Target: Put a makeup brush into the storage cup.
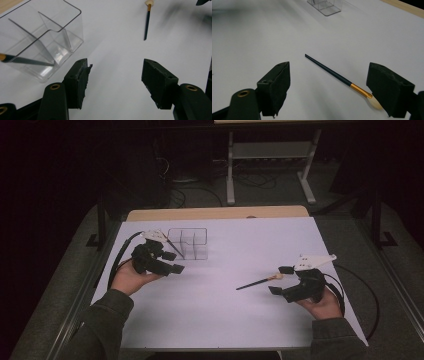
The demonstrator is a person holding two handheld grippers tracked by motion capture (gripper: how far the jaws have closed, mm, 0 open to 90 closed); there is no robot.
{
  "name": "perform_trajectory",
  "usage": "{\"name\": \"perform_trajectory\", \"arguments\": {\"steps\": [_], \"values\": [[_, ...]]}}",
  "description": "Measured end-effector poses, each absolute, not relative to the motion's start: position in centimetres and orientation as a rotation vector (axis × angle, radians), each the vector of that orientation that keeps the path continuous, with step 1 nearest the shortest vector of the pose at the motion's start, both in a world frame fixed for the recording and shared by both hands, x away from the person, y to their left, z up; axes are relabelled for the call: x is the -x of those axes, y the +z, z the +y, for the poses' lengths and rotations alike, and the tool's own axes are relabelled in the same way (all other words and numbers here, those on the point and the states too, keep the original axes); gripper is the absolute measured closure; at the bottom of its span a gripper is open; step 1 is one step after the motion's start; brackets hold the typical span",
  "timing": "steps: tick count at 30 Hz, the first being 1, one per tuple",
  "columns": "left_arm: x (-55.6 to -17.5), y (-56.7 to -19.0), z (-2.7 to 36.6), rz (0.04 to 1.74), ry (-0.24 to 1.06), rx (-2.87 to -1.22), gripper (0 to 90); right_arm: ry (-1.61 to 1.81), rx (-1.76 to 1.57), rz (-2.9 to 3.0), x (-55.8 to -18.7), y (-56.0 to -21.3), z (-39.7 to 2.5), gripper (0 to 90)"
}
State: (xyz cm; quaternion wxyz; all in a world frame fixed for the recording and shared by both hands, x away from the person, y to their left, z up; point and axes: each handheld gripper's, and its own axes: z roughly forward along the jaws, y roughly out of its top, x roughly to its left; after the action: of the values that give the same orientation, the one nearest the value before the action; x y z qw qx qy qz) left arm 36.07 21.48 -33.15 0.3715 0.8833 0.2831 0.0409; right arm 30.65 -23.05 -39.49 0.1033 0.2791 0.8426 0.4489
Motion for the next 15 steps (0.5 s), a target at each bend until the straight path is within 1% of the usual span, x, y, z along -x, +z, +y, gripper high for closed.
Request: {"name": "perform_trajectory", "arguments": {"steps": [6, 15], "values": [[-36.1, -33.4, 20.2, 0.712, 0.083, -2.265, 37.5, 1.325, -0.82, 2.486, -30.6, -39.5, -23.1, 18.3], [-36.1, -33.7, 18.8, 0.678, 0.085, -2.273, 37.3, 1.322, -0.821, 2.485, -30.4, -39.4, -23.1, 18.2]]}}
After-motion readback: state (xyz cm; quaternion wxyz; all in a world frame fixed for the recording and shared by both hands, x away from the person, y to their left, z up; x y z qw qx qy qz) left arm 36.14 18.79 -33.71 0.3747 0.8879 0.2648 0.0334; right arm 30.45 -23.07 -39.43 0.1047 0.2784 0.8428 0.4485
